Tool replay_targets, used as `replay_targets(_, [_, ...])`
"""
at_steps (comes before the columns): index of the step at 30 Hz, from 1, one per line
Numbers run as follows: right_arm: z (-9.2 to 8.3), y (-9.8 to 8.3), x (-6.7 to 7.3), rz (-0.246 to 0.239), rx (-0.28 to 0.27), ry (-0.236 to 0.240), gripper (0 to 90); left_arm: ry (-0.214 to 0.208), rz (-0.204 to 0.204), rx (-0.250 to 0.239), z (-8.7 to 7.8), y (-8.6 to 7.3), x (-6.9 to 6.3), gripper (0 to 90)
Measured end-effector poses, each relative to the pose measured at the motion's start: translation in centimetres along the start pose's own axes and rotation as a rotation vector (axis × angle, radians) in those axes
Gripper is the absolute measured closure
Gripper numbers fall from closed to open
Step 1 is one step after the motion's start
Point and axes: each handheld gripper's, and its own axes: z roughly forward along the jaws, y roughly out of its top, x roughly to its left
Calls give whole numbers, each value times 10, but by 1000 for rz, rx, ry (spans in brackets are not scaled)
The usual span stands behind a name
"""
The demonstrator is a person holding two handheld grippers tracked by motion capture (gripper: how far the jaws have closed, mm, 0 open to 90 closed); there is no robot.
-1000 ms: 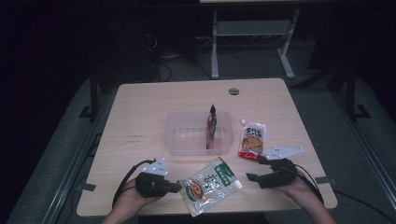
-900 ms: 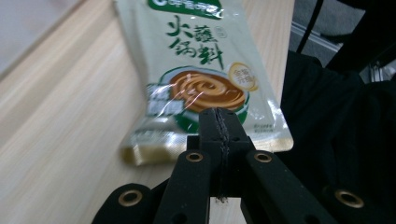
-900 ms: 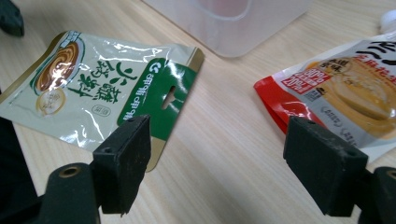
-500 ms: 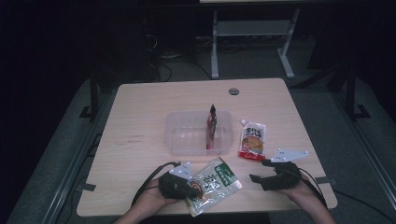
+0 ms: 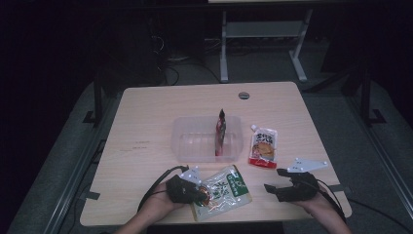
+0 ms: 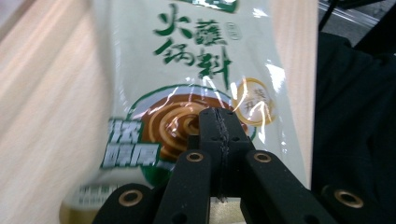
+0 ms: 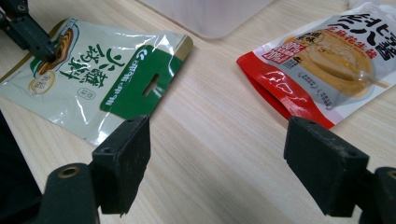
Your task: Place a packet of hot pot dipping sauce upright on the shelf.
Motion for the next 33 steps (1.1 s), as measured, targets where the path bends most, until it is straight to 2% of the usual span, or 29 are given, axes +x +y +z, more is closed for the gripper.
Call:
replay_targets(2, [1, 0, 0, -6, 2, 2, 226, 25, 0, 0, -2, -1, 3, 898])
replay_targets(6, [3, 1, 1, -10, 13, 13, 226, 49, -31, -15, -6, -6, 10, 899])
replay_targets(12, [4, 1, 1, -8, 14, 14, 225, 51, -28, -23, -10, -4, 10, 879])
replay_targets(14, [4, 1, 1, -6, 13, 15, 224, 44, -21, -46, -14, 0, 10, 827])
replay_targets(16, [4, 1, 0, -4, 11, 15, 221, 56, -10, -58, -18, 4, 12, 778])
replay_targets(21, [4, 1, 1, -4, 17, 13, 217, 52, 3, -74, -20, 16, 19, 498])
replay_targets(23, [5, 1, 1, -8, 16, 14, 217, 48, 16, -68, -17, 18, 21, 444])
replay_targets(28, [5, 0, 0, -5, 10, 19, 217, 55, 24, -29, -8, 16, 23, 359])
replay_targets(30, [5, 0, 0, -8, 15, 18, 217, 53, 10, -29, -4, 13, 25, 356])
replay_targets(33, [5, 1, 0, -10, 17, 21, 217, 58, 27, -10, 2, 11, 27, 329])
